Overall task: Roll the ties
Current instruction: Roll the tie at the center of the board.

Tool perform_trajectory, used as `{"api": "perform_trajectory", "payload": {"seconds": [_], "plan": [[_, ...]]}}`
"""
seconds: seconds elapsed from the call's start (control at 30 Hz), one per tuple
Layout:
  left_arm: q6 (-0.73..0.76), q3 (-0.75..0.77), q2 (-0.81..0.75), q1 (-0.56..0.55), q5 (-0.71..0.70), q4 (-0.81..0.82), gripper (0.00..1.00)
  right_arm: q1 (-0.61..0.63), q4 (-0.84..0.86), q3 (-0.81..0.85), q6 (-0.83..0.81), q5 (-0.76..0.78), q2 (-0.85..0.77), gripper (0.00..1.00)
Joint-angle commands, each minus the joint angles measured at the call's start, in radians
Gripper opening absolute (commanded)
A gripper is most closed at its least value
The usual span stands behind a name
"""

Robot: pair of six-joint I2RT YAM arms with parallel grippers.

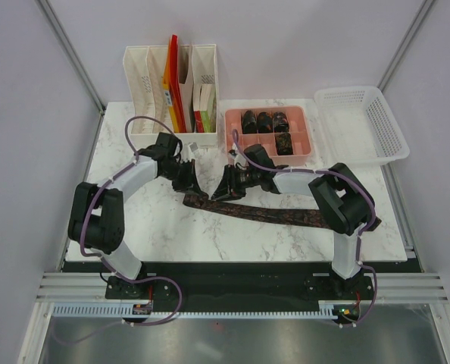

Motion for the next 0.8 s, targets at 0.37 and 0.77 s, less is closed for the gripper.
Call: {"api": "perform_trajectory", "payload": {"seconds": [0.37,0.77], "plan": [[-0.233,-0.067,0.034,-0.082,-0.005,0.179,0.02,-0.029,0.117,-0.056,0.104,-0.026,-0.008,0.52],[-0.307,-0.048,0.111,-0.099,-0.002,0.200,0.04,-0.018,0.034,-0.086,0.010,0.101,-0.041,0.46]]}}
